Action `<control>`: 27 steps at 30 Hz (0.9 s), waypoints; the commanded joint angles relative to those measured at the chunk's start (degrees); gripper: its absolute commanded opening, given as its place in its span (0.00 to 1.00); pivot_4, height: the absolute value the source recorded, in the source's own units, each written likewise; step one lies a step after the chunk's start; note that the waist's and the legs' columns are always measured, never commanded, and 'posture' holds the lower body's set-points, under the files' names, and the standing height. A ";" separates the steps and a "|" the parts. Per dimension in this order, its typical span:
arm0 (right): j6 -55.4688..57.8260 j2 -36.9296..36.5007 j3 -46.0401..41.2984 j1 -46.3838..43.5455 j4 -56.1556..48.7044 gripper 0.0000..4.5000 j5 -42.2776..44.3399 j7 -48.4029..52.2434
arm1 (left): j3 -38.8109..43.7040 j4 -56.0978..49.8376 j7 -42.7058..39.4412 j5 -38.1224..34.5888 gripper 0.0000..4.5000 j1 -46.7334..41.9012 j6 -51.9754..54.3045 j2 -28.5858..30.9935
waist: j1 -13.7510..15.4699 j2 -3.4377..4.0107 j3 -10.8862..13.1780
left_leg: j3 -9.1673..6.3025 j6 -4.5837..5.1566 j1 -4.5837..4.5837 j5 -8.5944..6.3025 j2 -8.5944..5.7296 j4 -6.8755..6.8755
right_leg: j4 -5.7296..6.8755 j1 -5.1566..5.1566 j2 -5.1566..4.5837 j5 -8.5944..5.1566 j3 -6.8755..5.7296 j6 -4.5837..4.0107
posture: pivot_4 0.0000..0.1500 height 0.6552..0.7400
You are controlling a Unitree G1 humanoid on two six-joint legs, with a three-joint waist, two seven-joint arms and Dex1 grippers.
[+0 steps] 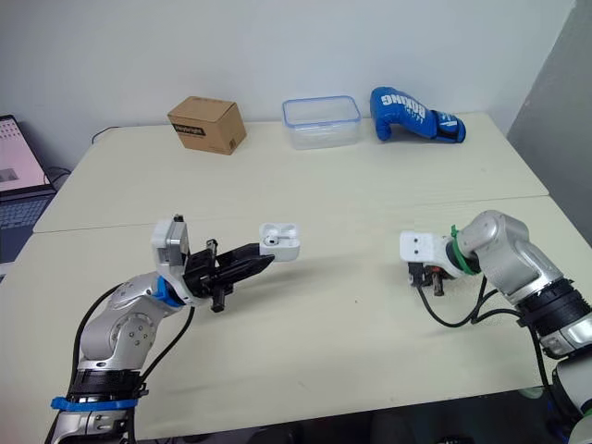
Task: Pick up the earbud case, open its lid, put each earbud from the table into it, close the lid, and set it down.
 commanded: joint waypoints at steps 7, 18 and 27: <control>-5.60 0.69 -0.53 0.23 2.48 0.09 -4.35 2.67 | 0.37 -1.97 -0.10 -0.57 0.17 0.31 -1.27 -0.06 | 0.11 -0.02 -0.01 | -0.05 0.00 0.03 0.00 0.00 0.01 | -0.01 0.05 0.00 0.00 -0.02 0.00 | 1.00 0.89; -5.54 -0.58 -1.21 0.89 0.07 0.54 -6.80 6.17 | 0.19 -1.67 -0.55 -0.37 0.17 0.03 -1.54 0.07 | 0.36 -0.03 -0.02 | -0.07 0.00 0.03 0.00 -0.01 0.02 | -0.03 0.07 0.00 0.00 -0.04 0.00 | 1.00 0.89; -3.11 -1.83 -0.40 -0.16 -6.37 0.54 -11.20 10.36 | -0.71 -0.20 -2.71 1.14 0.17 -1.01 -3.88 0.24 | 0.23 -0.02 -0.01 | -0.04 0.00 0.02 0.00 0.00 0.01 | 0.00 0.04 0.01 0.00 -0.02 0.00 | 1.00 0.89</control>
